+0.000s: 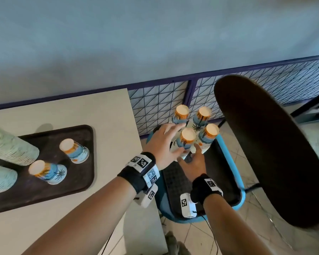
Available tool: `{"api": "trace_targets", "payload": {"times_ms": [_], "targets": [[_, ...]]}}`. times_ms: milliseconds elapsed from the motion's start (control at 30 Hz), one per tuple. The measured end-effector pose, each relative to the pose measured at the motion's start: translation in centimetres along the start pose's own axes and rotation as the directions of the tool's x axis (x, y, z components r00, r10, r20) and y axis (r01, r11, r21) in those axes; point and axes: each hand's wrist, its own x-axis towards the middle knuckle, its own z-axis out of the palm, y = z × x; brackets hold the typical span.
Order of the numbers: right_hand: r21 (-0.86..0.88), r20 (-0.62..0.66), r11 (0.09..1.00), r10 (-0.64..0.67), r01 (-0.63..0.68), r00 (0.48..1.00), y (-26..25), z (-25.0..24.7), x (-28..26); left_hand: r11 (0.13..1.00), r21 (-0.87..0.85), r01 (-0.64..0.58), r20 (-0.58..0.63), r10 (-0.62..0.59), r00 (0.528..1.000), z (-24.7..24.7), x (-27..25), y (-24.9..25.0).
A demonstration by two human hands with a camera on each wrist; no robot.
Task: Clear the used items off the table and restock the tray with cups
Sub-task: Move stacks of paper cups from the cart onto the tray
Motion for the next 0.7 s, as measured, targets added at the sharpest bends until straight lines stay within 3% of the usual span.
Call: {"api": "trace_targets", "payload": {"times_ms": [100, 267, 700], "targets": [[0.008, 0.023, 0.998, -0.055, 0.055, 0.998, 1.5, 0.1, 1.5, 0.997, 0.077, 0.008, 0.089, -0.015, 0.996, 1.7, 2.7, 0.6], [-0.017, 0.036, 0.995, -0.094, 0.094, 0.995, -0.4, -0.8, 0.4, 0.982, 0.17, 0.086, 0.168, -0.115, 0.979, 3.9, 4.6, 1.5], [0.01, 0.151, 0.989, -0.146, 0.147, 0.978, -0.1, 0.9, 1.0, 0.968, -0.114, 0.225, 0.005, -0.226, 0.974, 2.6, 2.5, -0.8]]}}
